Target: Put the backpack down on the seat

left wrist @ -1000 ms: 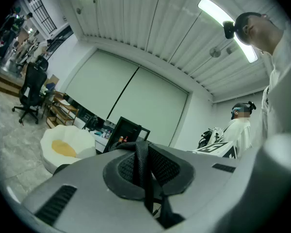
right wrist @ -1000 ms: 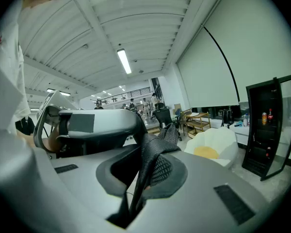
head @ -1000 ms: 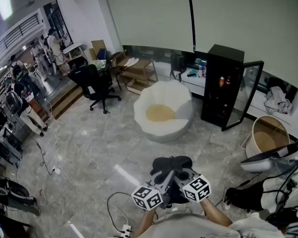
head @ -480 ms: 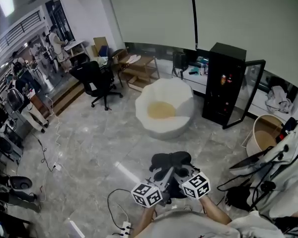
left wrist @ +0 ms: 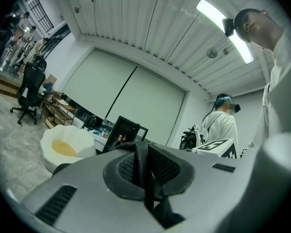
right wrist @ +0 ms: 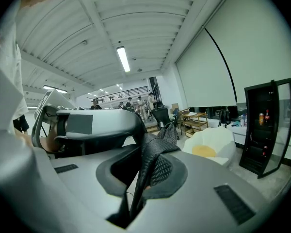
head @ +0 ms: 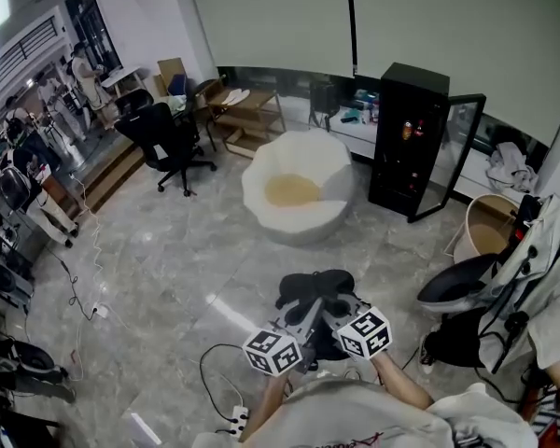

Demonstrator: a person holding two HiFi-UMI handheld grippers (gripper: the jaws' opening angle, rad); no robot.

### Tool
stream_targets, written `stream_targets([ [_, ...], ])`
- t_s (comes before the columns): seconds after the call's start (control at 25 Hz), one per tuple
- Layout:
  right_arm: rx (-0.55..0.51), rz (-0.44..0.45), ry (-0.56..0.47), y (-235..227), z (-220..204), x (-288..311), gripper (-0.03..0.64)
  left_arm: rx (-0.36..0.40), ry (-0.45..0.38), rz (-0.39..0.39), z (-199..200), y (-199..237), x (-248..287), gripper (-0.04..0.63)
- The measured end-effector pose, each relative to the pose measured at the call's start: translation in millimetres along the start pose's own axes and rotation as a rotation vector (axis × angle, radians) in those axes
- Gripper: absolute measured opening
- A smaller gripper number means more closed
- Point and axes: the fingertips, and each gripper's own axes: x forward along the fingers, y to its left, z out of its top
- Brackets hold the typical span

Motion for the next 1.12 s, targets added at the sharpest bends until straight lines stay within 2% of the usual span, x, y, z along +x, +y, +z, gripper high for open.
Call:
stream_targets([
  [0.48,0.030,-0.063,0.008,35,-18,18,0.043,0.011,0.048,-0.053,-10,13,-40,0.045],
  [0.8,0.023,-0.067,-0.001,33,-15,34,0.043,0.039,0.045,-0.042,-4,28,-40,0.044],
  [1.12,0.016,-0.069,0.010,17,-17,53,0.043,0.025,0.045,-0.033,-4,51,-28,0.044],
])
